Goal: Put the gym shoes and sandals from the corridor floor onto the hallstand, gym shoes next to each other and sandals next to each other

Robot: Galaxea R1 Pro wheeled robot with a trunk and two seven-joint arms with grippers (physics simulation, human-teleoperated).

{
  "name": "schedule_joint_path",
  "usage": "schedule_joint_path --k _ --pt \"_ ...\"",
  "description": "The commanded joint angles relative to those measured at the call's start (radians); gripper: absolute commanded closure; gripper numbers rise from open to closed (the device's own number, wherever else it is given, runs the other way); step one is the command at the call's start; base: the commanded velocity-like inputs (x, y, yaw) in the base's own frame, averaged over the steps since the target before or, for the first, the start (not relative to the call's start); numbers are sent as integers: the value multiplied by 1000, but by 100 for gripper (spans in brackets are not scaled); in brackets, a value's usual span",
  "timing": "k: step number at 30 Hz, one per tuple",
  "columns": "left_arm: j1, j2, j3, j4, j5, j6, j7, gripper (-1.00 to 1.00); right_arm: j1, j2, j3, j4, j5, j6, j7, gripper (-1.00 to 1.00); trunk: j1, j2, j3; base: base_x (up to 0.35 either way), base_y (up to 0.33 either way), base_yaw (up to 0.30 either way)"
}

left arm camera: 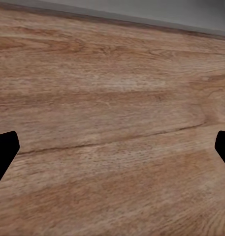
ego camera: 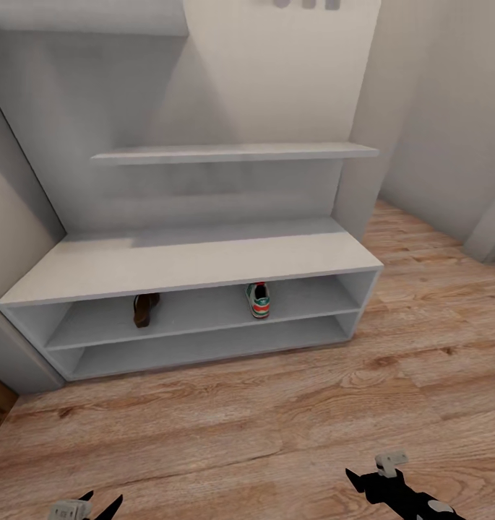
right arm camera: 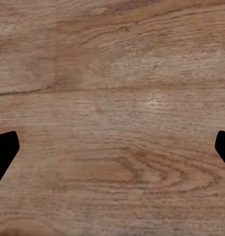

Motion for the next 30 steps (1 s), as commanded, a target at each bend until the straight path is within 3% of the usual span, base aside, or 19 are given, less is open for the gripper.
schedule_joint_path --k 1,7,14,30 --pt "-1 0 1 1 6 0 -7 -100 -1 0 -7 1 2 -1 5 -100 0 0 -1 0 0 0" --pt "-1 -1 2 1 7 0 -6 -100 -1 18 -8 1 3 0 4 -100 0 0 -1 0 0 0" --pt "-1 -1 2 2 9 0 -6 -100 -1 18 -8 2 4 0 2 -100 0 0 0 0 0 -17" --pt "-1 -1 0 1 -1 0 -6 -100 0 17 -8 3 4 0 1 -100 0 0 3 0 0 -231"
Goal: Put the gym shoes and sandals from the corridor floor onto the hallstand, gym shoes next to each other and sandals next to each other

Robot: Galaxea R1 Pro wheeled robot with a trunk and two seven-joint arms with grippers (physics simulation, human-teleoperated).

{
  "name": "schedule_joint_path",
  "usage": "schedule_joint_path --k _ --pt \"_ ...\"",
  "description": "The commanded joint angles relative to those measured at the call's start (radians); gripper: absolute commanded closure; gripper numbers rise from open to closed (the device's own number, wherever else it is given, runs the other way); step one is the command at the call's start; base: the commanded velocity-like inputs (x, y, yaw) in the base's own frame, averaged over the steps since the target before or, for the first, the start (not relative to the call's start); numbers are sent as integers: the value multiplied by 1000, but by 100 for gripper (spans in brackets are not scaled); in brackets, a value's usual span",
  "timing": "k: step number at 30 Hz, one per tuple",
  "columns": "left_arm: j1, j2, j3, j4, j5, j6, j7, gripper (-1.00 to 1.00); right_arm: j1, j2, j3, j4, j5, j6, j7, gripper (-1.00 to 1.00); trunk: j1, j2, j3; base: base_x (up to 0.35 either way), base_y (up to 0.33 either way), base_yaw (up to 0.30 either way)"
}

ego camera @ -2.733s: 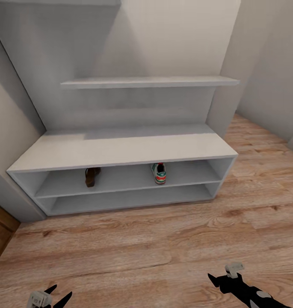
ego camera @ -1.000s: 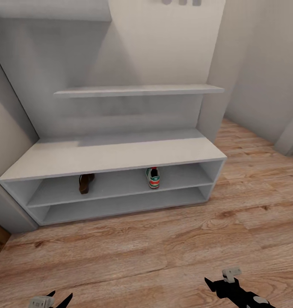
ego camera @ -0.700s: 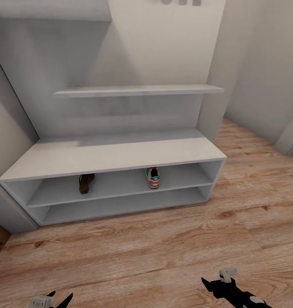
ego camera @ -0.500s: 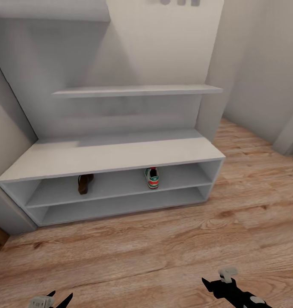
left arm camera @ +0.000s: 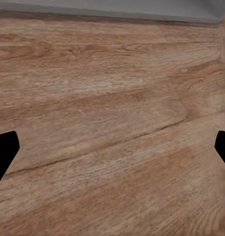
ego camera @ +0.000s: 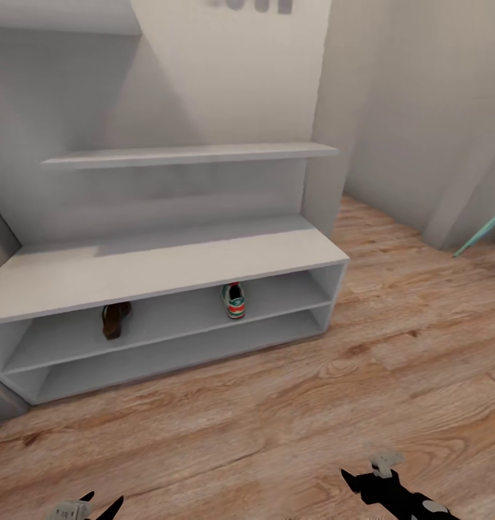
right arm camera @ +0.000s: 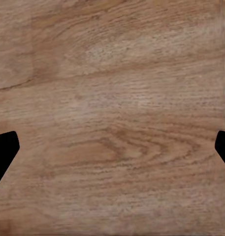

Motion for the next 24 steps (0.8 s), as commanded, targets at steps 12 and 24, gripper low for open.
schedule_joint_path --k 12,24 --pt "0 0 2 1 6 0 -6 -100 10 -1 -8 0 1 -2 4 -100 0 0 -1 0 0 -268" --pt "0 0 3 1 16 0 -5 -100 21 -4 -9 1 -60 -3 3 -100 0 0 -1 0 0 -291"
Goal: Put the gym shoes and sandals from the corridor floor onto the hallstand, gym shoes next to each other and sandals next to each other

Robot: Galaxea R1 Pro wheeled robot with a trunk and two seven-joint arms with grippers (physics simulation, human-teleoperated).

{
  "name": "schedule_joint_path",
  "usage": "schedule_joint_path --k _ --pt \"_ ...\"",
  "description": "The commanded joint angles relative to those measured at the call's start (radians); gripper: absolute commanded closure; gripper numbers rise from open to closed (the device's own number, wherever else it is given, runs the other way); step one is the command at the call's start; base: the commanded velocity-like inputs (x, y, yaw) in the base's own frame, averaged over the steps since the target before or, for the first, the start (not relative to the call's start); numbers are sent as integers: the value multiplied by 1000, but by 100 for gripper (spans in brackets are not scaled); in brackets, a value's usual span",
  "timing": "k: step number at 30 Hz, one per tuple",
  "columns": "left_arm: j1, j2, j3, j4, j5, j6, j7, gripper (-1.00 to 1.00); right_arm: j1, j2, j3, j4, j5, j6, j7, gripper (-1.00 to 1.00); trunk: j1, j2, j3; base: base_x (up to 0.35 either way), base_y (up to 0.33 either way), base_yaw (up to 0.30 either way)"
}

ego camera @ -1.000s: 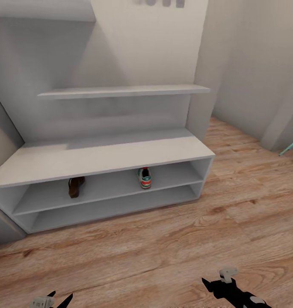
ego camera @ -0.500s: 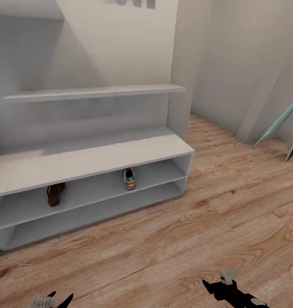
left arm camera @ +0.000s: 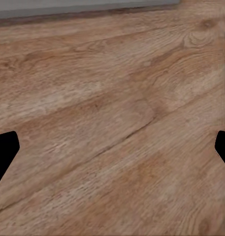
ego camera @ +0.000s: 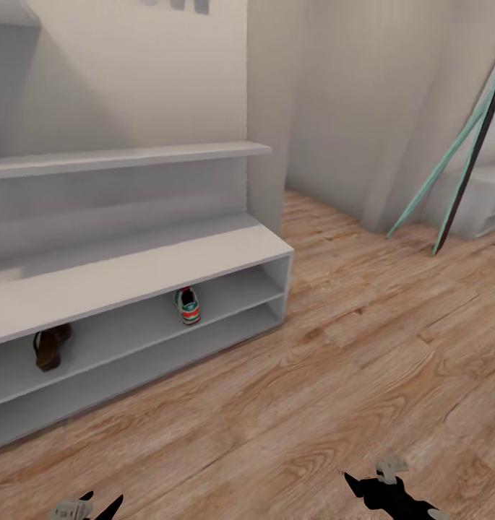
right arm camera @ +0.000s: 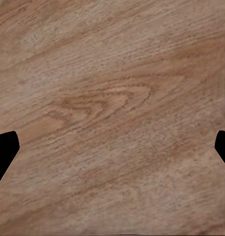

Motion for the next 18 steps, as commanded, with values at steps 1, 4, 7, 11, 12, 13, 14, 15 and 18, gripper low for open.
schedule_joint_path --k 1,4,7,11,12,13,14,15,18 --pt "0 -1 1 2 7 0 -6 -100 1 -1 -7 2 -26 0 5 -100 0 0 -1 0 0 -299" --pt "0 -9 2 2 8 0 2 -100 6 -1 -6 2 -56 -2 -15 -100 0 0 -1 0 0 -300" --pt "-1 -32 3 2 7 0 74 -100 10 -1 -6 1 -73 -3 -60 -100 0 0 -1 0 0 -300" --pt "0 -45 1 3 7 -1 149 -100 12 3 -5 2 -76 -3 -72 -100 0 0 -1 0 0 -300" --pt "0 -46 1 3 7 -1 157 -100 12 4 -5 2 -76 -3 -73 -100 0 0 -1 0 0 -300" --pt "0 -47 0 3 7 -1 160 -100 12 4 -4 2 -76 -3 -74 -100 0 0 -1 0 0 -300" --pt "0 -47 0 3 7 -1 162 -100 12 4 -4 2 -76 -3 -74 -100 0 0 -1 0 0 -300" --pt "0 -47 0 3 6 -1 164 -100 12 4 -4 2 -76 -3 -74 -100 0 0 -1 0 0 -300" --pt "0 -48 0 3 5 -1 169 -100 12 5 -4 2 -76 -3 -75 -100 0 0 -1 0 0 -300"
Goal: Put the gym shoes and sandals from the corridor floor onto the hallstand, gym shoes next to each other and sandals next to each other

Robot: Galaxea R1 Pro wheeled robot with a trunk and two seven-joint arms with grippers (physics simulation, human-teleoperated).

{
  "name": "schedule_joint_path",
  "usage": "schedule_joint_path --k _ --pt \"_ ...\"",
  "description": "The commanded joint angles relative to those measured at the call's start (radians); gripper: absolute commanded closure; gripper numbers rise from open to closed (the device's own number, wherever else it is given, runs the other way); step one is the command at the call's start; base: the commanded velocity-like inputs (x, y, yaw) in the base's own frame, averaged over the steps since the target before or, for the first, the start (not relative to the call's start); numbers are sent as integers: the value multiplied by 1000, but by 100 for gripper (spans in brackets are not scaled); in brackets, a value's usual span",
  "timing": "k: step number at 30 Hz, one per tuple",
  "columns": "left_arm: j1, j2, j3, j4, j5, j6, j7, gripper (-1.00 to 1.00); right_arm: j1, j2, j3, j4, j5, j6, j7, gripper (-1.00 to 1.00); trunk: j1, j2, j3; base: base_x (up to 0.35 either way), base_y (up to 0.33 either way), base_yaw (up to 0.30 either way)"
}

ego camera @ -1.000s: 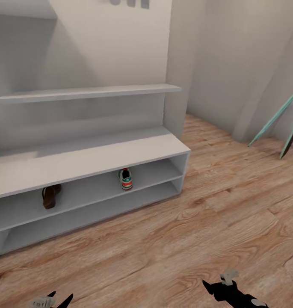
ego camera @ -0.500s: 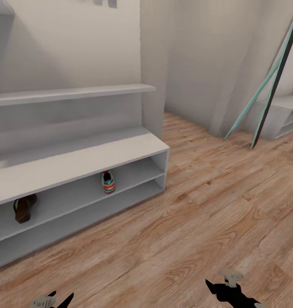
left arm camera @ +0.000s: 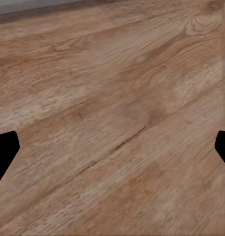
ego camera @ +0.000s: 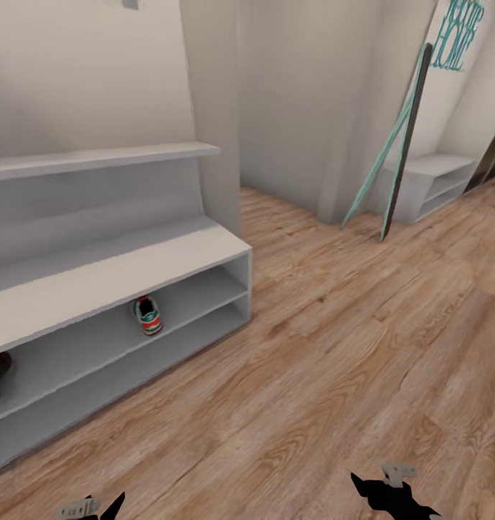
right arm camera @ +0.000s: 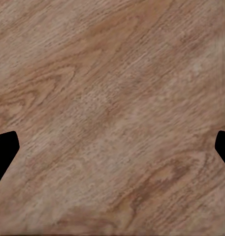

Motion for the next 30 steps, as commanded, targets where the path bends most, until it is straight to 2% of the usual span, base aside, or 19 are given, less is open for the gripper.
schedule_joint_path --k 1,13,30 --pt "0 0 2 1 7 2 -6 -100 -1 0 -7 2 -10 0 10 -100 0 0 -1 135 0 -300" --pt "0 0 2 1 3 2 -3 -100 -1 0 -7 2 -10 0 10 -100 0 0 -1 295 -28 -300" --pt "0 0 2 2 2 2 -3 -100 -1 0 -8 2 -10 0 10 -100 0 0 -1 303 -129 -300"
